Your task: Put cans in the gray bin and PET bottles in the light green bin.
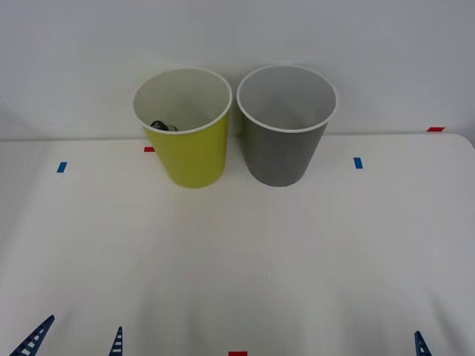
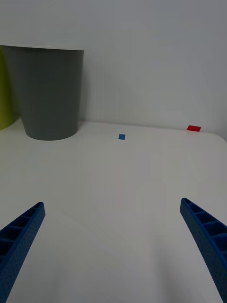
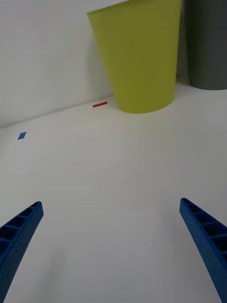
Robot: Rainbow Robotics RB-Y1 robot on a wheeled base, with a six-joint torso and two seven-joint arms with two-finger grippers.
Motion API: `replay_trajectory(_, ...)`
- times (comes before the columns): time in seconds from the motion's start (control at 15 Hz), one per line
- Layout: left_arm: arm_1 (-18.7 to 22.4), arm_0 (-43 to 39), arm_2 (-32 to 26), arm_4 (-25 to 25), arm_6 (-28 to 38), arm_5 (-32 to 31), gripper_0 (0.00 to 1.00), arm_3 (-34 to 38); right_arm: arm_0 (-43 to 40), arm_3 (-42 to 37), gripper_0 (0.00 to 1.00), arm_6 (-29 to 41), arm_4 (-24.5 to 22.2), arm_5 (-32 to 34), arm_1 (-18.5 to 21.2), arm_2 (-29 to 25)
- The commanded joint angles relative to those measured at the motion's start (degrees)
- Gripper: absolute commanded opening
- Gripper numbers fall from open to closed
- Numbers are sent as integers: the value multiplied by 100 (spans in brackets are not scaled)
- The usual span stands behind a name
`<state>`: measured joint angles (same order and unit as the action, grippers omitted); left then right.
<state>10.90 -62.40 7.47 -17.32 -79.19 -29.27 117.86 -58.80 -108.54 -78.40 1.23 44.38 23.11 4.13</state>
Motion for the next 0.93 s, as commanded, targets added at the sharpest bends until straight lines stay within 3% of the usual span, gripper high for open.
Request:
replay_trajectory(0.07, 0, 0, 0, 0, 0, 1, 100, 0, 0, 0, 100, 0, 0, 0, 0, 0)
replay_trajectory(0.93, 0, 0, 0, 0, 0, 1, 100, 0, 0, 0, 100, 0, 0, 0, 0, 0)
